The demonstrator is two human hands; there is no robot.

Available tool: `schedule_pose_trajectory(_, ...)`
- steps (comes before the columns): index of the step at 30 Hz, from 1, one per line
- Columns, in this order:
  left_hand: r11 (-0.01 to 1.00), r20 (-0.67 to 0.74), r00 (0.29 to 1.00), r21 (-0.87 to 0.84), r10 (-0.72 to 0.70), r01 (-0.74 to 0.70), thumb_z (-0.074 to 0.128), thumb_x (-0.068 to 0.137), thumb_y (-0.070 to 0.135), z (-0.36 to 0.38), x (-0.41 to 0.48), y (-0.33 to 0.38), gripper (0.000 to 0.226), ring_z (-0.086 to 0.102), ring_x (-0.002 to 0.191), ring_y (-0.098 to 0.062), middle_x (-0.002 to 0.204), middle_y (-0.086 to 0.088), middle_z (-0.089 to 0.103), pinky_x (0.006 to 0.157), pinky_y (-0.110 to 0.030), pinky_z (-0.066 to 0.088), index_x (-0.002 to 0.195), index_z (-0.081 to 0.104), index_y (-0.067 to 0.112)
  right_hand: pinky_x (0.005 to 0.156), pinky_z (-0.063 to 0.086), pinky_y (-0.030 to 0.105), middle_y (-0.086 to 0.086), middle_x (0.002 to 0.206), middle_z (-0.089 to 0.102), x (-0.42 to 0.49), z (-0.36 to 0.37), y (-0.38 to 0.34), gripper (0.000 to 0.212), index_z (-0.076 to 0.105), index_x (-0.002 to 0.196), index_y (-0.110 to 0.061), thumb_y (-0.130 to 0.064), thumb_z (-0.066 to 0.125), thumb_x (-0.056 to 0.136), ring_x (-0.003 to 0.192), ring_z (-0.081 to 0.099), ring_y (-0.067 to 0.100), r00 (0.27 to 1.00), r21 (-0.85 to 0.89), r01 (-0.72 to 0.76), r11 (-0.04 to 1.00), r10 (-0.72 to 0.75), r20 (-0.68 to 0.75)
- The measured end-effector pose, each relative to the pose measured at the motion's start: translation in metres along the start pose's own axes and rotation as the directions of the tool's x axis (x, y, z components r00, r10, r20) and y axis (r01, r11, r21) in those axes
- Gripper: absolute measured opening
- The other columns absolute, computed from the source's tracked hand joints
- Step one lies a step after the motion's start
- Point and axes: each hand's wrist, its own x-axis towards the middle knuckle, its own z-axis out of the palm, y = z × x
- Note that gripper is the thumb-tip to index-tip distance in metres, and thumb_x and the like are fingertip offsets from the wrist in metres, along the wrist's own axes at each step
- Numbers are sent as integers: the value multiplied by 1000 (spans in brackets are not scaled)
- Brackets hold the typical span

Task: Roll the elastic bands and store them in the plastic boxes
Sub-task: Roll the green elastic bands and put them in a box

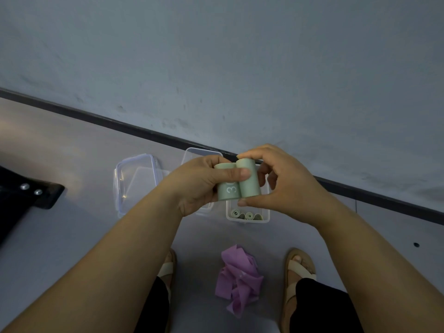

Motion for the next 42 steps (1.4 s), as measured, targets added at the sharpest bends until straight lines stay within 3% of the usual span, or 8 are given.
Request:
schedule_pose_trajectory(3,1000,6,1000,3,7,-7,72,56,18,-1,-1,1,34,69,76,-18,79,-6,70,62,-26,56,84,56,8,66,42,9,-19,105,48,0,1,0,67,47,114,-36,-33,85,59,81,49,4,1000,-7,5,1000,-5,3)
schedule_pose_trajectory(10,1000,32,999,14,-11,11,76,60,19,1,-1,0,47,68,73,-17,84,-9,68,59,-24,55,97,54,2,65,40,9,-13,96,54,0,1,1,53,56,101,-26,-29,87,58,80,48,2,998,-11,33,999,-33,-48)
schedule_pose_trajectory(16,1000,15,1000,3,-10,9,73,57,19,2,-2,0,42,68,70,-16,79,-7,68,58,-24,54,91,55,5,67,39,7,-14,94,54,0,1,0,53,57,97,-28,-32,88,55,82,48,0,998,-13,14,1000,-14,-58)
schedule_pose_trajectory(23,999,-32,999,-33,1,-2,77,56,19,-1,-1,2,70,68,91,-25,104,-17,68,76,-32,59,117,53,-5,69,43,9,-21,106,47,2,2,1,74,47,119,-35,-41,82,55,87,48,-4,1000,9,-25,1000,25,-4)
schedule_pose_trajectory(30,1000,-26,999,-11,-22,21,72,56,18,0,-3,3,56,69,77,-18,88,-10,69,67,-27,58,107,57,0,65,41,9,-18,90,51,1,-4,0,58,57,106,-33,-32,86,55,76,51,4,998,-22,-30,999,29,-47)
schedule_pose_trajectory(34,1000,-41,999,-16,-23,22,72,57,18,1,-3,2,51,69,78,-18,89,-10,69,68,-27,58,103,58,1,66,41,8,-19,95,51,1,-1,2,58,52,105,-39,-32,85,58,81,50,3,999,-32,-30,999,29,-33)
schedule_pose_trajectory(39,991,-59,998,-131,13,-21,70,62,14,-1,-2,4,66,67,93,-25,106,-17,67,78,-31,58,122,51,-8,82,52,20,-23,126,46,2,3,2,81,36,123,-44,-22,84,61,101,53,-1,990,234,-140,962,138,25)
schedule_pose_trajectory(42,972,-5,1000,-236,18,-18,66,67,11,-1,-2,6,65,67,94,-26,109,-18,65,81,-31,57,127,48,-8,87,54,32,-17,124,52,1,-1,-1,76,41,120,-46,-18,83,63,105,56,6,990,304,-137,943,135,28)
